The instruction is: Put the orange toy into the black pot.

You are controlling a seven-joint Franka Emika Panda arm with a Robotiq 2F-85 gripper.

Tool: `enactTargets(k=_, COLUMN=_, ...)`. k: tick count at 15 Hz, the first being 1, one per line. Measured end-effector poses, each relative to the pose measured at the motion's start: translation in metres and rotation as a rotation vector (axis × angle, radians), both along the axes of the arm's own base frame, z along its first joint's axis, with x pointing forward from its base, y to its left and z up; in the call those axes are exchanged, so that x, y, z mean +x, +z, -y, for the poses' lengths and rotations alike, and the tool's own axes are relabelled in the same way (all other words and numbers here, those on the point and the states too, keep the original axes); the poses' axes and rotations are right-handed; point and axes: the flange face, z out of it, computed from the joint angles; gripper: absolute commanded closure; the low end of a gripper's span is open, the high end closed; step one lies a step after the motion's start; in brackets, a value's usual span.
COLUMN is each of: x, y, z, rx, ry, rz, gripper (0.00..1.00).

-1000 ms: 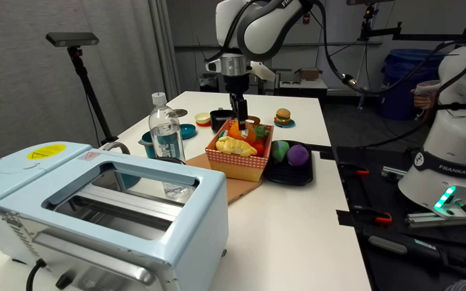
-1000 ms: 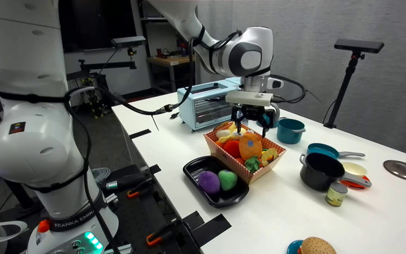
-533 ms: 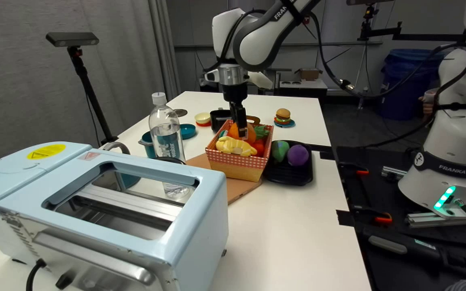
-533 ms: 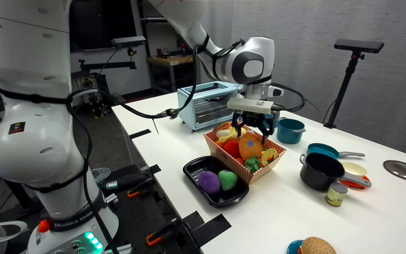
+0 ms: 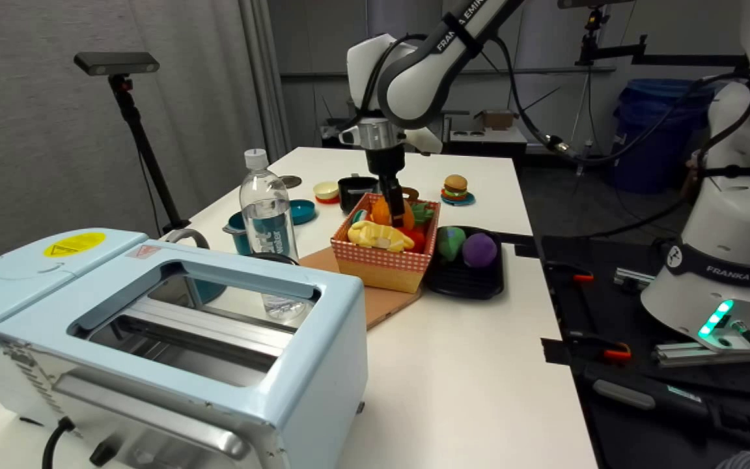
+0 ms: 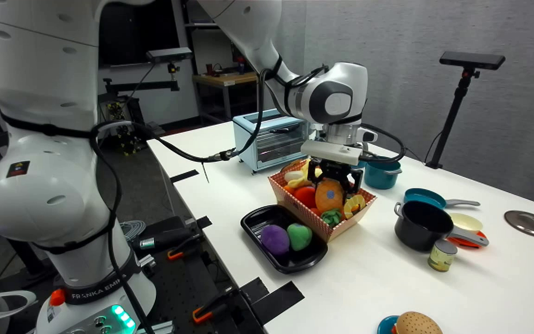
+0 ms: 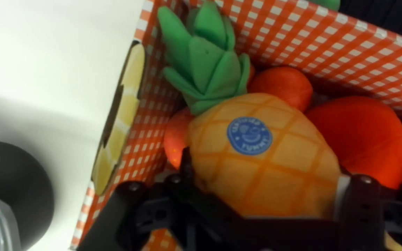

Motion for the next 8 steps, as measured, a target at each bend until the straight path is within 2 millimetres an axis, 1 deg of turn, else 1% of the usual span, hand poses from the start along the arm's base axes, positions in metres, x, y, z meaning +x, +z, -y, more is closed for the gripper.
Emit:
enactTargets(k=6, x=-0.007, y=-0.003, z=0.016, rx=-0.002, ry=-0.055, rz=-0.008, gripper=0.89)
enactTargets(k=8, x=-0.01, y=-0.001, z=0.02, rx=-0.003, ry=-0.069, rz=-0.006, gripper=0.92)
